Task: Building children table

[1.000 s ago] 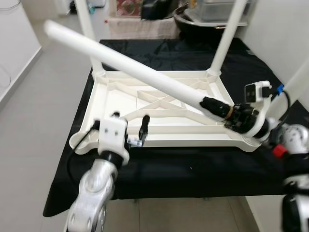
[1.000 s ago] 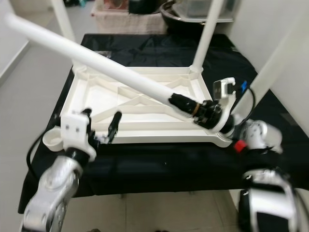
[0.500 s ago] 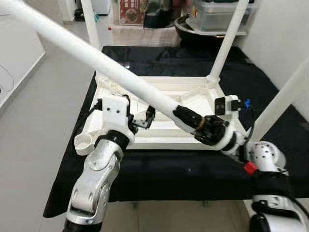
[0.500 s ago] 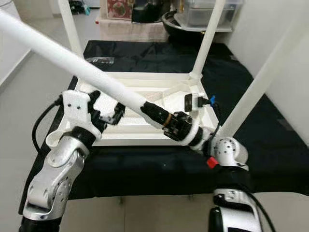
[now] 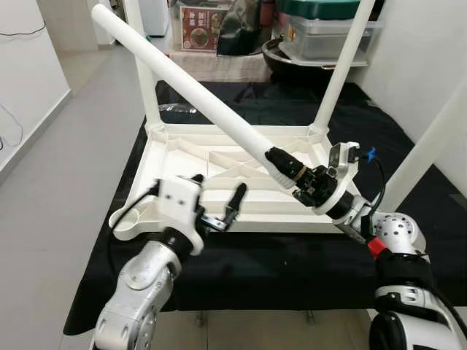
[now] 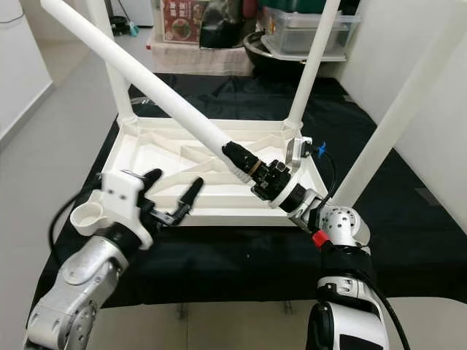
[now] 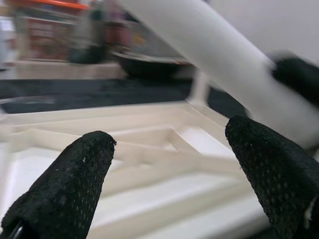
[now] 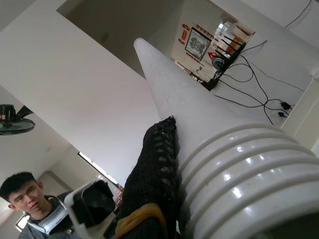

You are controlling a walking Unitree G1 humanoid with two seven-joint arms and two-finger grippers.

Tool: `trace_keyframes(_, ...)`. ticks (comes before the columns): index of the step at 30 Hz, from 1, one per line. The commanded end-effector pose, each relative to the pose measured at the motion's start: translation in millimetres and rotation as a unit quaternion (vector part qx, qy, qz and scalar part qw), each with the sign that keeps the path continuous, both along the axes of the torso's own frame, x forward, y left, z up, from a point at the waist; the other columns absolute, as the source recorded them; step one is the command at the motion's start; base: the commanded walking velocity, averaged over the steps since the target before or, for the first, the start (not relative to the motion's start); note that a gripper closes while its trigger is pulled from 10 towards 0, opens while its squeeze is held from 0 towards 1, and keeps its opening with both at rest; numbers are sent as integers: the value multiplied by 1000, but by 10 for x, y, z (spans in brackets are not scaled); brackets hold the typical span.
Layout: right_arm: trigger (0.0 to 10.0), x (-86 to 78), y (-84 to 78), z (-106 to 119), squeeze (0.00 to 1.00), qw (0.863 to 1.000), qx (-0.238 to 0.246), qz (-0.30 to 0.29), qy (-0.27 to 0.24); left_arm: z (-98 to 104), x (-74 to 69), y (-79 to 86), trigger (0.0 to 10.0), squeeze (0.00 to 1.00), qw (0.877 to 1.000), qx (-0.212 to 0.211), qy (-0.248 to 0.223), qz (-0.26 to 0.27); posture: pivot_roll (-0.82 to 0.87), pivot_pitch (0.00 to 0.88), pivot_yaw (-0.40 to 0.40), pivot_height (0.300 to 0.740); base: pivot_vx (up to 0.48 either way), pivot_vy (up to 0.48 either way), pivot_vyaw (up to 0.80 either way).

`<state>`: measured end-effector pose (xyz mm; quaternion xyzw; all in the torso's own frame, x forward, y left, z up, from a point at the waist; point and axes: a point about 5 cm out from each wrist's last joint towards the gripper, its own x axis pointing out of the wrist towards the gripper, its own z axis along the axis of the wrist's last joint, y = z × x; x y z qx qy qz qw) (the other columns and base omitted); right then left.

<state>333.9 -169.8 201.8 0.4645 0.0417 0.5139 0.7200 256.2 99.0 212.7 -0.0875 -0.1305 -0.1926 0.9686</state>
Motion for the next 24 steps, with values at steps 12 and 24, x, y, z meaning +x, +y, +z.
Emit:
trace_keyframes(12, 0, -99, 148, -149, 0, 999, 25, 27, 24, 269, 73, -82, 10000, 1000, 993, -101, -20, -55, 33, 67, -68, 740, 0, 0, 0)
trace_keyframes(24, 0, -150, 102, -194, 0, 998, 44, 29, 37, 457, 193, -8, 10000, 0, 974, -215, -17, -77, 26, 67, -63, 740, 0, 0, 0)
